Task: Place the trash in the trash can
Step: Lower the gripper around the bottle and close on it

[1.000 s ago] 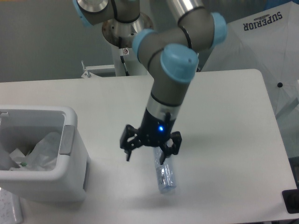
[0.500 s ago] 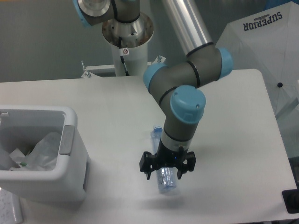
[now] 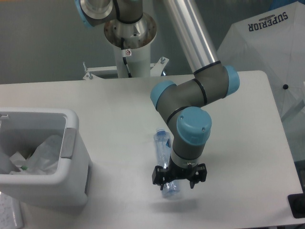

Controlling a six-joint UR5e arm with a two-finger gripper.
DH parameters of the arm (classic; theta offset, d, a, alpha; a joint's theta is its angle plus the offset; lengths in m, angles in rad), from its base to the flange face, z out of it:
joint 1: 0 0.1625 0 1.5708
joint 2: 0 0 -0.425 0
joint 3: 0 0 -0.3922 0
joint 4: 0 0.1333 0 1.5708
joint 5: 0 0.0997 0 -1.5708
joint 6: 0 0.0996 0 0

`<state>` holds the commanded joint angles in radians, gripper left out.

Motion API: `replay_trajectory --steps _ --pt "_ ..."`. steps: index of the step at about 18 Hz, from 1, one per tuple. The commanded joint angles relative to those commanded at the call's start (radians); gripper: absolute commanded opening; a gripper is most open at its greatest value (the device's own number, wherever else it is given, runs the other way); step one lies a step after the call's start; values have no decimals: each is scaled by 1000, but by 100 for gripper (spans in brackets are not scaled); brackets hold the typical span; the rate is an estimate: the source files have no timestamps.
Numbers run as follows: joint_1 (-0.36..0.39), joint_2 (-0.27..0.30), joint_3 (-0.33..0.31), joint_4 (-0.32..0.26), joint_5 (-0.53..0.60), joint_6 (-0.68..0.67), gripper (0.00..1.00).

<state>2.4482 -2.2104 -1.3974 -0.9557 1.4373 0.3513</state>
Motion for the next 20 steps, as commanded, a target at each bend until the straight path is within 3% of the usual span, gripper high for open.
replay_trajectory --steps 15,20 --pt "-35 -43 -21 0 38 -9 99" --pt "-61 -61 -17 -3 109 -12 99"
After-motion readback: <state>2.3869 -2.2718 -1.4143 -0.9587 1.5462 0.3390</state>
